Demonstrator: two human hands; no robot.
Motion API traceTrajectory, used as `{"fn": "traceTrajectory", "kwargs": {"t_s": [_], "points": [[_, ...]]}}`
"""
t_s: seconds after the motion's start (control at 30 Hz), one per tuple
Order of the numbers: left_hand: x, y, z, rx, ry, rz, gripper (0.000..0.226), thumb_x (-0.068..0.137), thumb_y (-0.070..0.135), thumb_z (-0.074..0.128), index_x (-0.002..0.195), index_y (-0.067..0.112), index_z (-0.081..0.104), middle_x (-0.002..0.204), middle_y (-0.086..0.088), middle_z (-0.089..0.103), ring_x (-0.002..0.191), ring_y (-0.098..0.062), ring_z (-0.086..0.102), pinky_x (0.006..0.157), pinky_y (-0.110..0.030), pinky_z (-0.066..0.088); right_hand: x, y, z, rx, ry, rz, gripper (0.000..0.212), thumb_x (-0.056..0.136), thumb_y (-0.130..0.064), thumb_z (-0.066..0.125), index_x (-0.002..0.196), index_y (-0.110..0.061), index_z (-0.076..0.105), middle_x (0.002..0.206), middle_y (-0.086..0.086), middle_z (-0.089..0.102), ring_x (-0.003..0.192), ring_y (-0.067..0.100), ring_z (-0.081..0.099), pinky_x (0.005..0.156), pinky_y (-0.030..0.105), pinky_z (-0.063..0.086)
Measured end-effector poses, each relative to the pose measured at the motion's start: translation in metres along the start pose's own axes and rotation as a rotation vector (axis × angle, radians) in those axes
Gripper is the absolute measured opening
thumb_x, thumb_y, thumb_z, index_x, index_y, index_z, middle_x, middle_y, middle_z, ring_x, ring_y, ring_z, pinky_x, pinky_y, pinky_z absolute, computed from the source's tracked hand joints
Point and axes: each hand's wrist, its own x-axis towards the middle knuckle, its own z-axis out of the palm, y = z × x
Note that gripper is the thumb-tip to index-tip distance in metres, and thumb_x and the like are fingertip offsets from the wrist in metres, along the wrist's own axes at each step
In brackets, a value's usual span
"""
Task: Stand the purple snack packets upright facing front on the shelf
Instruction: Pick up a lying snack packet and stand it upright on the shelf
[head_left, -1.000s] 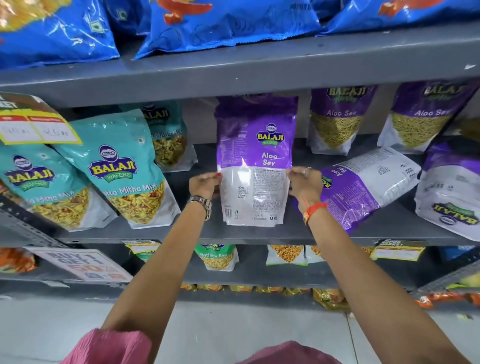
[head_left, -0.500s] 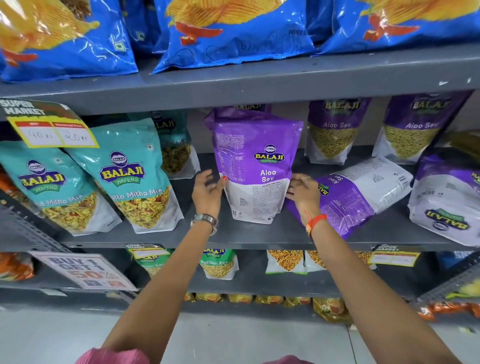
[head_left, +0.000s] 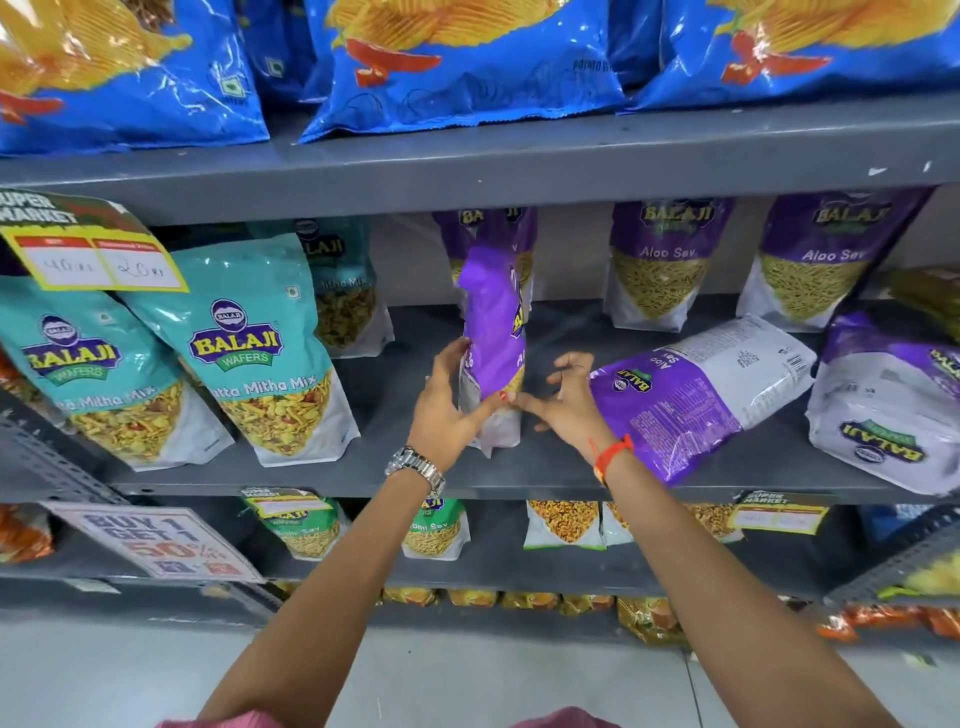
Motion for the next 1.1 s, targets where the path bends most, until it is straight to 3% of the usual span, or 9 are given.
{"fn": "traceTrajectory", "kwargs": {"t_s": [0.2,0.33,0.43,0.5,0.57,0.67,0.8,0.97,1.1], "points": [[0.009,-0.032,-0.019,-0.163,0.169,-0.118,0.069,0.075,0.023,0.063,0.133,0.011,0.030,0.128,0.000,0.049,0.113,-0.007,0.050,0.084,0.004,0.037,0.015,-0.010,-0.008,0.151,0.075,0.060,0.066,0.077,-0.026,0.072,0.123,-0.020,0.025,0.119,0.013,0.037,0.092,0.019,0.051,0.081,0.043,0.053],[0.013,-0.041,-0.022,-0.315,0.302,-0.283,0.059,0.084,0.017,0.057,0.135,0.008,0.028,0.130,-0.006,0.048,0.115,-0.015,0.049,0.091,-0.016,0.042,0.026,-0.013,-0.007,0.225,0.047,0.110,0.073,0.081,-0.031,0.067,0.135,-0.024,0.018,0.127,0.013,0.038,0.124,0.027,0.044,0.107,0.046,0.039],[0.023,-0.038,-0.021,-0.424,0.309,-0.455,0.049,0.089,0.019,0.049,0.132,0.002,0.032,0.124,-0.004,0.047,0.116,-0.018,0.046,0.091,-0.017,0.039,0.034,-0.019,-0.002,0.231,-0.017,0.156,0.078,0.083,-0.035,0.063,0.140,-0.026,0.012,0.141,0.013,0.034,0.134,0.025,0.035,0.103,0.037,0.032],[0.031,-0.043,-0.021,-0.469,0.279,-0.575,0.061,0.081,0.049,0.052,0.124,0.008,0.042,0.128,-0.008,0.052,0.119,-0.026,0.049,0.104,-0.037,0.040,0.036,-0.023,0.002,0.245,-0.091,0.156,0.079,0.085,-0.037,0.059,0.143,-0.024,0.007,0.139,0.005,0.036,0.130,0.018,0.037,0.099,0.034,0.027],[0.037,-0.056,-0.018,-0.485,0.226,-0.648,0.076,0.064,0.068,0.047,0.116,0.013,0.048,0.131,-0.013,0.054,0.117,-0.033,0.053,0.104,-0.051,0.040,0.036,-0.030,0.005,0.261,-0.177,0.150,0.069,0.089,-0.036,0.053,0.143,-0.020,0.013,0.127,-0.004,0.043,0.117,0.011,0.041,0.094,0.031,0.026],[0.036,-0.039,-0.019,-0.578,0.206,-0.679,0.062,0.083,0.056,0.041,0.124,0.011,0.048,0.132,-0.014,0.053,0.119,-0.032,0.052,0.098,-0.043,0.043,0.035,-0.032,0.011,0.215,-0.251,0.150,0.041,0.091,-0.040,0.047,0.125,-0.019,0.040,0.112,-0.008,0.056,0.099,0.005,0.053,0.084,0.023,0.035],[0.032,-0.039,-0.017,-0.598,0.221,-0.702,0.055,0.088,0.051,0.034,0.124,0.012,0.048,0.134,-0.013,0.052,0.119,-0.030,0.052,0.093,-0.038,0.044,0.027,-0.026,0.014,0.257,-0.195,0.120,0.013,0.091,-0.036,0.049,0.098,-0.026,0.051,0.096,-0.016,0.061,0.085,-0.008,0.056,0.061,0.006,0.044],[0.015,-0.037,-0.015,-0.602,0.228,-0.697,0.053,0.090,0.047,0.033,0.125,0.009,0.048,0.134,-0.014,0.052,0.119,-0.031,0.052,0.098,-0.039,0.043,0.008,-0.005,0.025,0.372,-0.036,0.089,0.028,0.083,-0.039,0.062,0.105,-0.022,0.055,0.114,0.003,0.067,0.103,0.013,0.065,0.083,0.025,0.054],[0.000,-0.047,-0.011,-0.650,0.252,-0.661,0.054,0.092,0.042,0.032,0.128,0.005,0.045,0.135,-0.015,0.051,0.122,-0.030,0.050,0.101,-0.038,0.041,-0.015,0.005,0.028,0.408,0.038,0.034,0.012,0.085,-0.032,0.062,0.094,-0.025,0.057,0.099,-0.005,0.069,0.091,0.004,0.066,0.076,0.018,0.053]]}}
